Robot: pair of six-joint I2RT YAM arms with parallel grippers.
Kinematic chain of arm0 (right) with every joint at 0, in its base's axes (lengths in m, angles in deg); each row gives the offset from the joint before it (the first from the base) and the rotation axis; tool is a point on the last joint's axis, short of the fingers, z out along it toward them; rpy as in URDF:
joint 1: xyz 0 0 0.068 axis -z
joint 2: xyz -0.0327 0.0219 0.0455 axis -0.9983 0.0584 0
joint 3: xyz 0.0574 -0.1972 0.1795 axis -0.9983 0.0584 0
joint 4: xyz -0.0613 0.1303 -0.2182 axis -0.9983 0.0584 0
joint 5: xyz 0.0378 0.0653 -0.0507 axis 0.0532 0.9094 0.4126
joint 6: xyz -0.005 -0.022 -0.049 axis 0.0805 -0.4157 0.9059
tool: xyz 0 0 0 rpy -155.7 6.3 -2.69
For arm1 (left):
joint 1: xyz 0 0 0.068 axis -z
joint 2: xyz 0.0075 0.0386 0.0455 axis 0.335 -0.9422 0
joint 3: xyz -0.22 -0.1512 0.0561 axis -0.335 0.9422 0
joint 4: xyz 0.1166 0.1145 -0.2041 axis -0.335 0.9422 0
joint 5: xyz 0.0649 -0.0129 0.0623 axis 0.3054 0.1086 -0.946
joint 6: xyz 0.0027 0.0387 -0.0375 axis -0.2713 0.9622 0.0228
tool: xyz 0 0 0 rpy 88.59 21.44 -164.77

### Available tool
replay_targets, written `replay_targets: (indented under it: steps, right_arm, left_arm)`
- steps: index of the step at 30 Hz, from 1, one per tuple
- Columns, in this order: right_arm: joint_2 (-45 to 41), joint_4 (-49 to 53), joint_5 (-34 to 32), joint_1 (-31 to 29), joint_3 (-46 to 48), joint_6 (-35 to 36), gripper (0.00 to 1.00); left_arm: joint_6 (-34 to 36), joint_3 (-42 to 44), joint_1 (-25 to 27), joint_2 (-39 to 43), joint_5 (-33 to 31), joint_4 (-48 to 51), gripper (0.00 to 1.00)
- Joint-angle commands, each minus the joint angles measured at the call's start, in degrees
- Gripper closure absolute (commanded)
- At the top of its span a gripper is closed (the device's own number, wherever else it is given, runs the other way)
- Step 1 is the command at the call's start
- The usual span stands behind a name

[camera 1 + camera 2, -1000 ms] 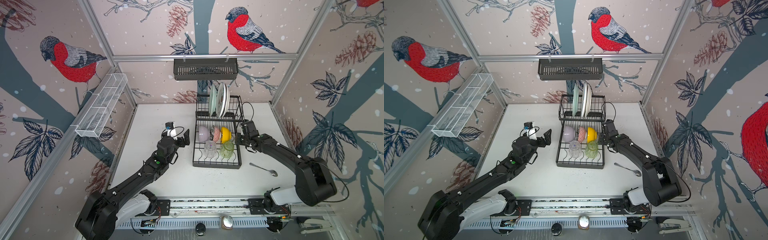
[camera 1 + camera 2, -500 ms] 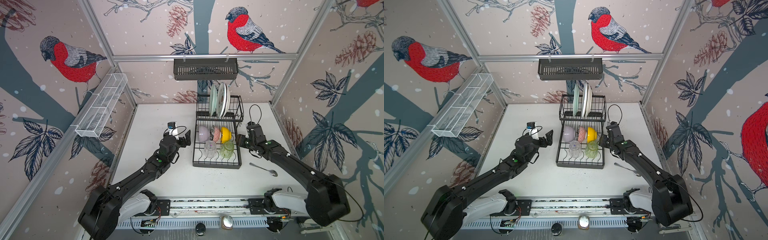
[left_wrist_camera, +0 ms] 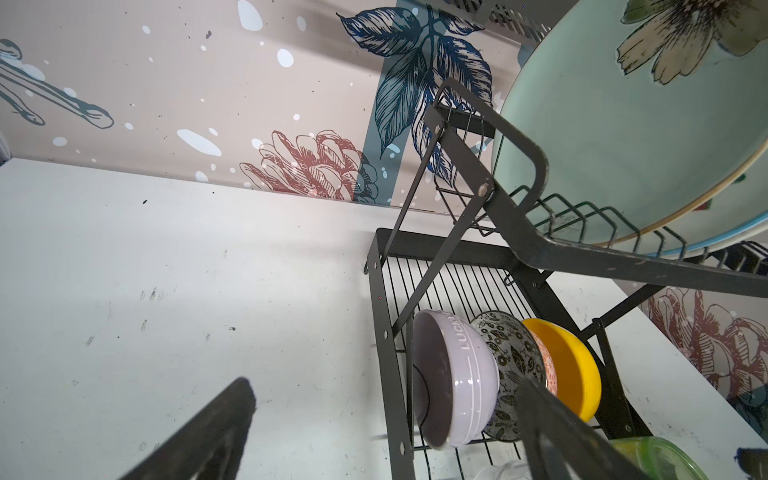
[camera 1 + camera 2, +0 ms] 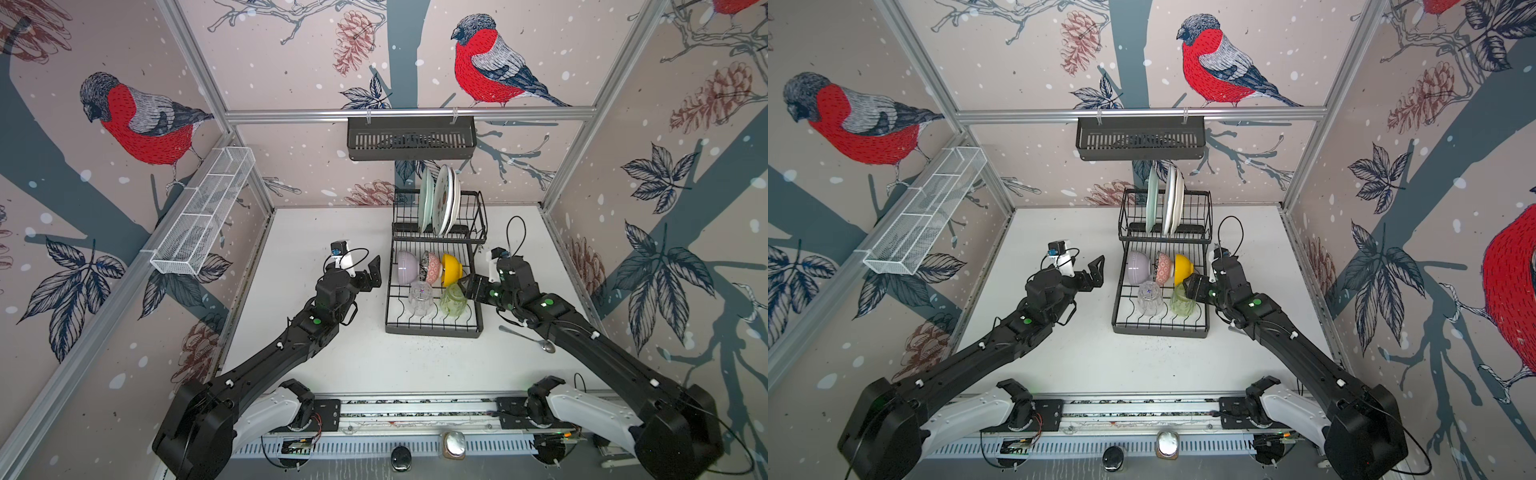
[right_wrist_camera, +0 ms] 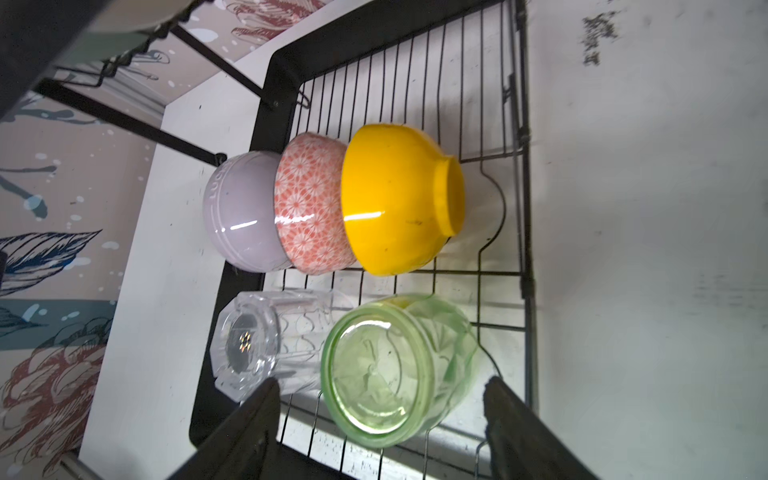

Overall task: Unload the mixed dishes from the dish rack
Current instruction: 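Lower the right gripper toward the green glass and yellow bowl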

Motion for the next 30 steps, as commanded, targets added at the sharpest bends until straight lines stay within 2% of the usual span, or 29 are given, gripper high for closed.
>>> replay_targets:
  steps: [1,4,6,9,23,30]
  right_arm:
    - [-0.10,-1.49,-3.58,-2.14,1.36,-2.68,0.21]
    - [0.99,-2.28,-2.71,-2.72,1.85,-2.35,0.19]
    - [1.55,-1.62,-4.90,-3.65,0.91,-1.74,0.18]
    - [2.83,-1.13,-6.87,-3.94,-0.10,-1.45,0.17]
    - [7.92,-4.58,-6.00,-6.43,0.14,-2.74,0.17]
    - [11.00,-5.09,-10.14,-8.24,-0.16,-3.04,0.17]
  left_arm:
    - [-1.94,0.86,-0.04,1.39,-0.62,0.68,0.02]
    - [-0.21,0.38,-0.04,2.73,-1.48,2.55,0.02]
    - [-0.98,0.03,-0.05,3.66,-3.26,4.29,0.02]
    - [-1.73,1.44,-0.06,5.11,-2.71,3.35,0.02]
    - [-4.76,2.34,-0.04,4.40,0.90,3.34,0.02]
    - [-4.30,1.40,-0.08,2.46,1.67,4.00,0.02]
